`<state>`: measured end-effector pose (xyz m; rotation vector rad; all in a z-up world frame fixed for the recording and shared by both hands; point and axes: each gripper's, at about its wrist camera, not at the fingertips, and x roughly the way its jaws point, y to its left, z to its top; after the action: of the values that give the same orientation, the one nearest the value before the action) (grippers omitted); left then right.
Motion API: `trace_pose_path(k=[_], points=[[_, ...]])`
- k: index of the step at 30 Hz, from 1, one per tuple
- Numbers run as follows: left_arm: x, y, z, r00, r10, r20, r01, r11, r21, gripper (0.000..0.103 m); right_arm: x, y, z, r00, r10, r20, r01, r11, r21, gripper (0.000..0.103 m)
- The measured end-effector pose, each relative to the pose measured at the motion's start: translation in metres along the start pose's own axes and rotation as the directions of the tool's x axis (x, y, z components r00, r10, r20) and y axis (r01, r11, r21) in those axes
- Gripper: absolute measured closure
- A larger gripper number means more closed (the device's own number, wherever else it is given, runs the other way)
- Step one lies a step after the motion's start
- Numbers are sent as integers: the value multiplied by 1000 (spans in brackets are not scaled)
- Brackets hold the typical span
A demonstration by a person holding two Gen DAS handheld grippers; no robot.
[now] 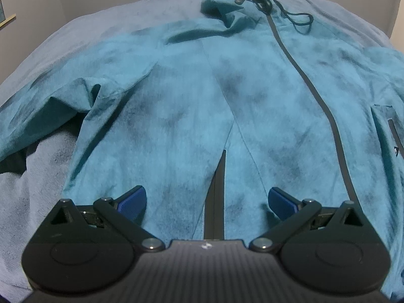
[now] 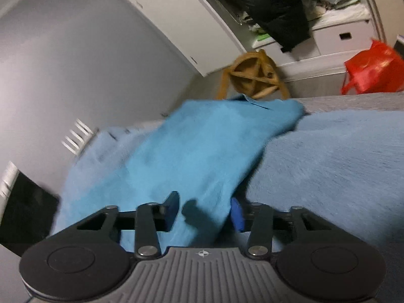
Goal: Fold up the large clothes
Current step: 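Move the right tool to the jacket's side edge and close on it, then fold the gripped jacket side over toward the zipper with the right tool, then open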
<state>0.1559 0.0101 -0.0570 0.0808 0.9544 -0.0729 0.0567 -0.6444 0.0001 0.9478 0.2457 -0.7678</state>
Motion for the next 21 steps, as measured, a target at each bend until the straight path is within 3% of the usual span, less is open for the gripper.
trace_pose_path(k=[2, 5, 7, 10, 13, 17, 21], points=[[1, 0, 0, 1000, 2, -3, -2, 1000, -2, 0, 4, -1, 5, 1000, -24, 14, 24, 1000, 16, 94], [2, 0, 1, 1000, 3, -1, -3, 1000, -4, 0, -12, 14, 7, 995, -5, 102, 9, 999, -34, 99], [3, 1, 1, 1000, 0, 1, 0, 1000, -3, 0, -27, 44, 4, 986, 11, 167, 21, 982, -189, 100], [2, 1, 0, 1000, -1, 6, 1, 1000, 0, 0, -53, 97, -10, 966, 100, 237, 7, 911, -411, 100], [-2, 2, -1, 1000, 0, 15, 1, 1000, -1, 0, -86, 144, -31, 940, 269, 210, -121, 839, -531, 100], [-10, 1, 0, 999, -3, 40, 3, 1000, -3, 0, -132, 198, -87, 871, 474, 130, -272, 685, -676, 100], [-16, 2, 0, 998, -4, 58, 4, 1000, -1, 0, -165, 234, -156, 802, 597, -13, -407, 531, -743, 100]])
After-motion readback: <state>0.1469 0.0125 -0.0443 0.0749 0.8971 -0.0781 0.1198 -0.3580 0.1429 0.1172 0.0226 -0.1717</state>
